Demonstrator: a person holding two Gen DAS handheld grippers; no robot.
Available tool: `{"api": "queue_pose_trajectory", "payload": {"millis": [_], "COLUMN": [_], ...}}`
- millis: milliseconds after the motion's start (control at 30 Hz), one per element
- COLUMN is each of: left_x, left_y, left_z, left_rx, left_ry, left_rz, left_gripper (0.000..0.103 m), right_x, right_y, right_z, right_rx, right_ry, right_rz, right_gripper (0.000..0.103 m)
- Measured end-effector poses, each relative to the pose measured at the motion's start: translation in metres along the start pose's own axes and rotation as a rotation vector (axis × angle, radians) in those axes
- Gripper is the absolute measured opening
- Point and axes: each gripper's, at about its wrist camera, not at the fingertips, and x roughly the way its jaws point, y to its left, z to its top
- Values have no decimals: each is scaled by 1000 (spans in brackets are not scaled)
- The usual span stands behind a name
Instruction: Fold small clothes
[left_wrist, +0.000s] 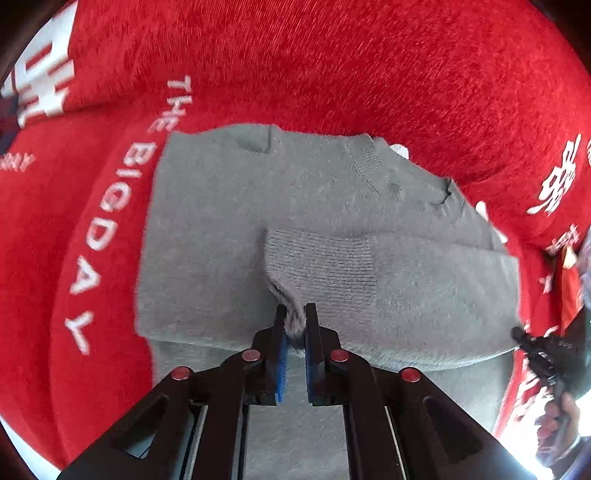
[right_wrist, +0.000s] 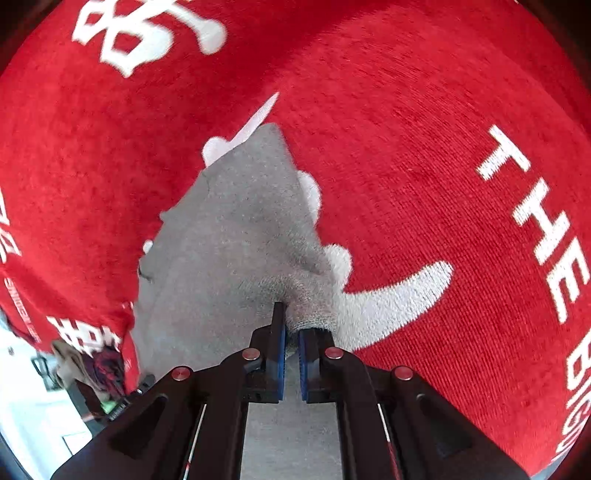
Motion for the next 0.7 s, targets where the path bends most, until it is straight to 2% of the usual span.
{"api": "queue_pose_trajectory", "payload": {"millis": [33,167,267,500,700], "left_x": [-3,-15,-22,-25,-20], "left_y": [-1,-2,-4,1,-6], "left_z": [0,5,7,7,1], "left_rx": [20,68,112,99,90], "left_ry": [-10,-2,-11,13,34], "left_rz": [23,28,104,142,132], "left_gripper": [8,8,8,9,9], "right_x": [0,-10,-22,-27,-9], "right_y": [2,8,8,21,52], "right_z": [-3,-14,-17,-9,-12], "right_rx": [-11,-34,-36,-78,-205], "right_ry": [6,22,0,-52,-43], "right_rz": [-12,-47,-69,-92,-119], "right_gripper": [7,9,10,10,10]}}
